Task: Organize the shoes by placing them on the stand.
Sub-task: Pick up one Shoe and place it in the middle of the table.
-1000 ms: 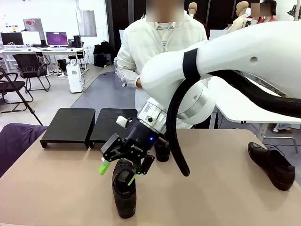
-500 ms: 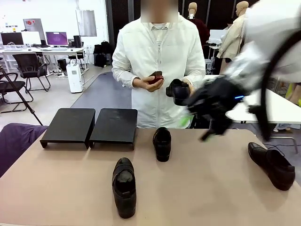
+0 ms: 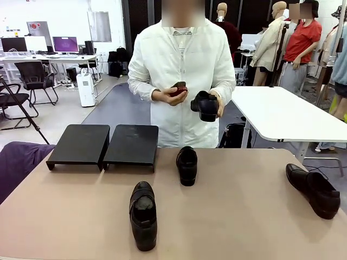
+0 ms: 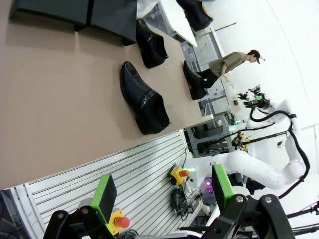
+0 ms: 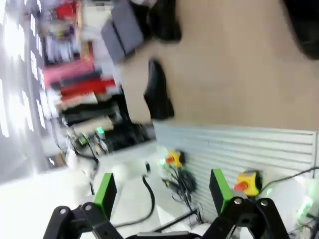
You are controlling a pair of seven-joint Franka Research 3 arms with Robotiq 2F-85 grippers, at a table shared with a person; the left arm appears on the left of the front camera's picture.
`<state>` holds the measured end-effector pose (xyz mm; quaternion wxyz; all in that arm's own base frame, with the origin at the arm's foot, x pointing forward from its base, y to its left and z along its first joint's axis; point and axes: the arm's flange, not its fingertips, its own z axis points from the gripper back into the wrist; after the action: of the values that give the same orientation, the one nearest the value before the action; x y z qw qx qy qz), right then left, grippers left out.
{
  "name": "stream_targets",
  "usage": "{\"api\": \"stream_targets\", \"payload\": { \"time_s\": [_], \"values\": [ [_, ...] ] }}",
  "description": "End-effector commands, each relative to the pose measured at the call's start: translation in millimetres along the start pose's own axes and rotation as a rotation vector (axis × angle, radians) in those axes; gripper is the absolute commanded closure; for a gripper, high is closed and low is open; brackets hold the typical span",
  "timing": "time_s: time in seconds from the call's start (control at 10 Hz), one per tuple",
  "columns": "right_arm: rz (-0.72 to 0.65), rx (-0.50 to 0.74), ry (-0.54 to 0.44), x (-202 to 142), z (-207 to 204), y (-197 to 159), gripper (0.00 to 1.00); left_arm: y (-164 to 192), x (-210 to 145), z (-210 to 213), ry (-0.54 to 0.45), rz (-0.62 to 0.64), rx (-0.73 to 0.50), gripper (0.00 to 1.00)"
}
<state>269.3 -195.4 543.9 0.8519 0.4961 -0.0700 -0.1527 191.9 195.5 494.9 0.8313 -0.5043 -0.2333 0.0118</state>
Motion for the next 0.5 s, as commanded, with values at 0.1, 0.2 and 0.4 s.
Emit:
{"api": "stream_targets", "payload": {
  "time_s": [0.1, 0.2, 0.4],
  "values": [
    [0.000, 0.000, 0.000, 0.0, 0.0, 0.0, 0.00, -1.4, -0.3, -0.3, -0.008, -0.018, -0.016, 0.00],
    [0.000, 0.000, 0.000, 0.0, 0.0, 0.0, 0.00, -1.4, -0.3, -0.3, -0.008, -0.018, -0.016, 0.00],
    [0.000, 0.000, 0.000, 0.0, 0.0, 0.0, 0.00, -1.4, -0.3, -0.3, -0.008, -0.018, -0.016, 0.00]
  ]
}}
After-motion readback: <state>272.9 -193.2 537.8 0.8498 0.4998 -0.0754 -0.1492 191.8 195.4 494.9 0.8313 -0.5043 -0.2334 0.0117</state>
